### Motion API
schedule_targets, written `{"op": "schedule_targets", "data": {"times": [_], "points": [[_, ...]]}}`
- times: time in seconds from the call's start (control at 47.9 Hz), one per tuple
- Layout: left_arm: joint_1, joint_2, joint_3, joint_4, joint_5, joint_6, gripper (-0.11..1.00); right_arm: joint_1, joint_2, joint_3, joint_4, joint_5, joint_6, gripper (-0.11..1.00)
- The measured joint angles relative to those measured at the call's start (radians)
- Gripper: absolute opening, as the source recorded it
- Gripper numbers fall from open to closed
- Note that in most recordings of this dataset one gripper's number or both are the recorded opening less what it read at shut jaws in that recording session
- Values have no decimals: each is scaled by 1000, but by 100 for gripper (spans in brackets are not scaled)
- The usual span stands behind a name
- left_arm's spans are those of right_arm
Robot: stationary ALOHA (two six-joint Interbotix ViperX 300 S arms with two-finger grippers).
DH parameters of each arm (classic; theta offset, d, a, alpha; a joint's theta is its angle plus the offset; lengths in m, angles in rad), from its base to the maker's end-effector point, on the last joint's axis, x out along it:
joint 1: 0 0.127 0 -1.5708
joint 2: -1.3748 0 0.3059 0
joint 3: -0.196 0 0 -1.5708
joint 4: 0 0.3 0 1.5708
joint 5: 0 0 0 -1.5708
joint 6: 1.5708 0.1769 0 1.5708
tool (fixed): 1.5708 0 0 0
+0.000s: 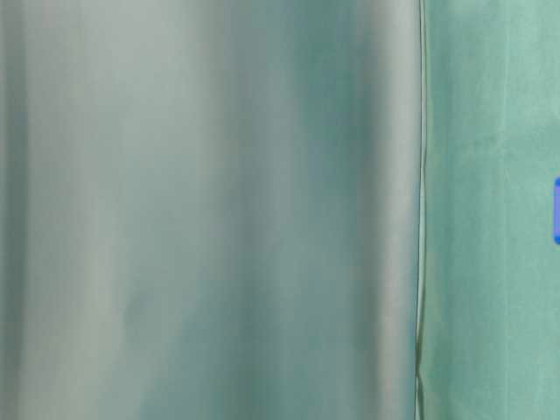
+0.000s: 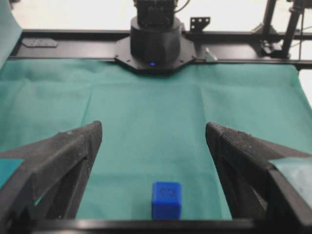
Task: Handover the blue block to the right arm after grasping it with the left arm, then place it in the designated position.
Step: 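Move the open left gripper toward the blue cube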
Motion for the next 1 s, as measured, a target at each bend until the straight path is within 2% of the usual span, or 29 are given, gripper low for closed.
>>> {"op": "schedule_targets", "data": {"times": [0.751,1.001], "points": [[2,449,-334,0,-18,6,100,2,8,0,0,0,0,93],[0,503,-394,0,-9,6,100,0,11,0,0,0,0,93]]}}
